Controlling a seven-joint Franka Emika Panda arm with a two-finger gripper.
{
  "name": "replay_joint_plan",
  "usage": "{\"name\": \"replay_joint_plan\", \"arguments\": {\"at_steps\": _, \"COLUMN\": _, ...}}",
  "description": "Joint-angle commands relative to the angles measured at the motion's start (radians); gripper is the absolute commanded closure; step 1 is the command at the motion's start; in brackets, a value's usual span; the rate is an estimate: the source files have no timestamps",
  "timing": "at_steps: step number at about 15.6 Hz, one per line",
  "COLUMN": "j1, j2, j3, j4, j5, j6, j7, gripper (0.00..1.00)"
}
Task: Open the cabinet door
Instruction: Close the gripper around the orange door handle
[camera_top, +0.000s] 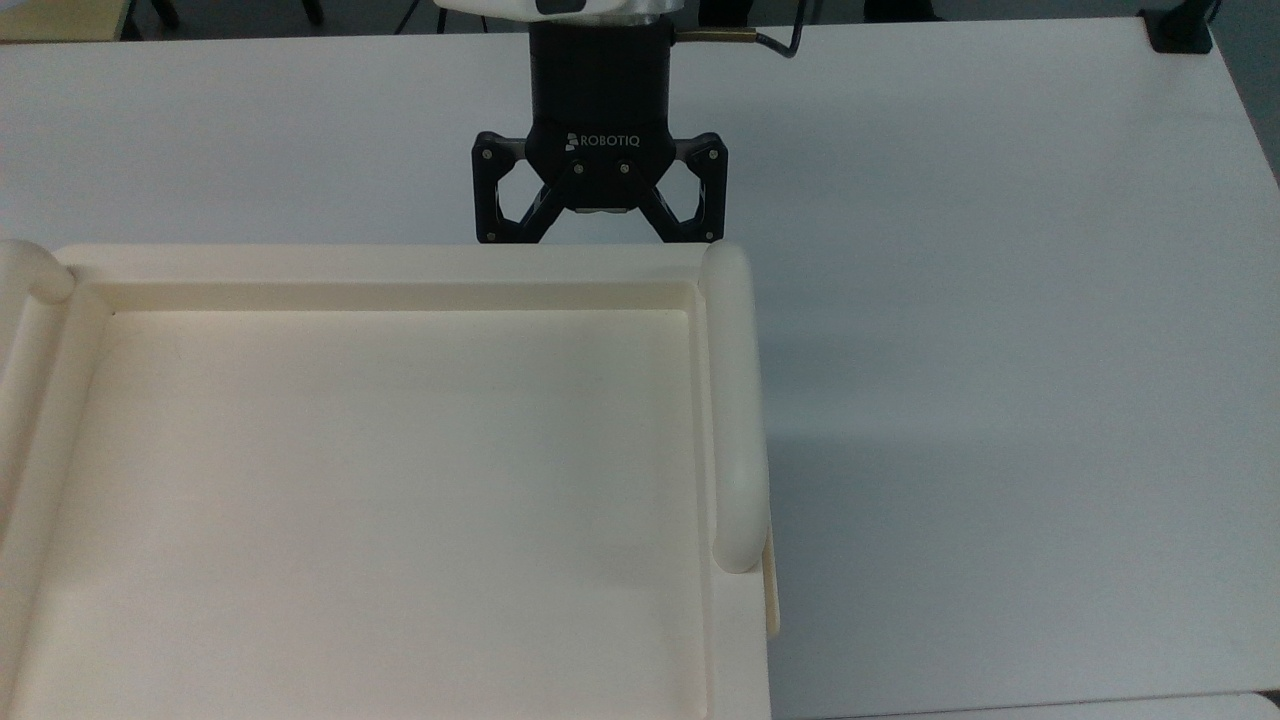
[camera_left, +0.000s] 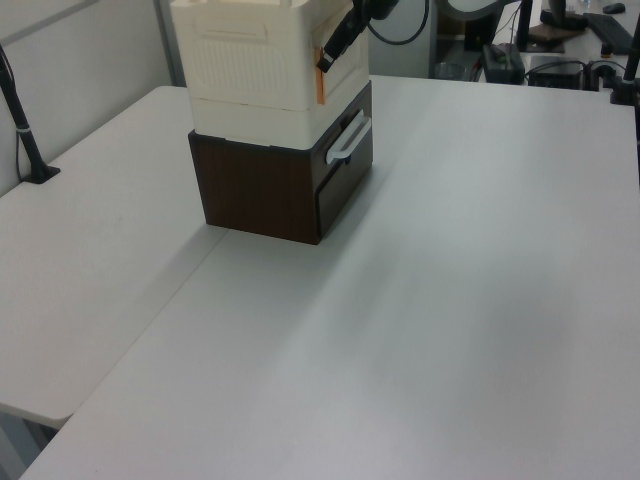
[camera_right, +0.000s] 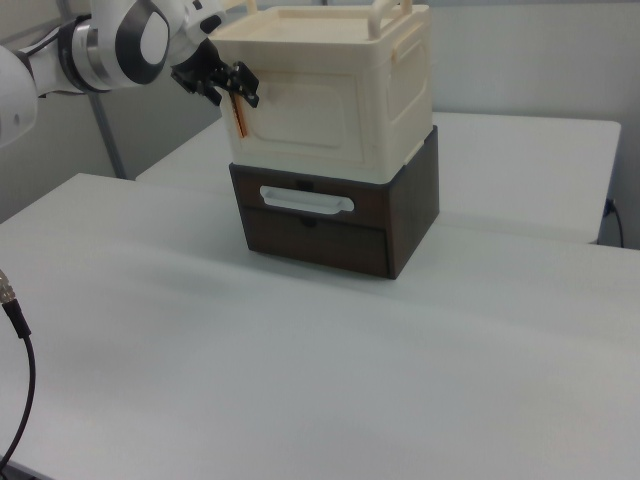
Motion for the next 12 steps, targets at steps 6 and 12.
{"name": "replay_joint_plan", "arguments": {"at_steps": 6, "j1": 0.024, "j2": 0.008, "j3": -0.007, "j4": 0.014, "j5": -0.072, "j6": 0.066, "j7": 0.028, "gripper": 0.27}}
{"name": "replay_joint_plan", "arguments": {"at_steps": 12, "j1": 0.026, "j2": 0.007, "j3": -0.007, "j4": 0.000, "j5": -0.072, "j6": 0.068, "j7": 0.027, "gripper": 0.48}}
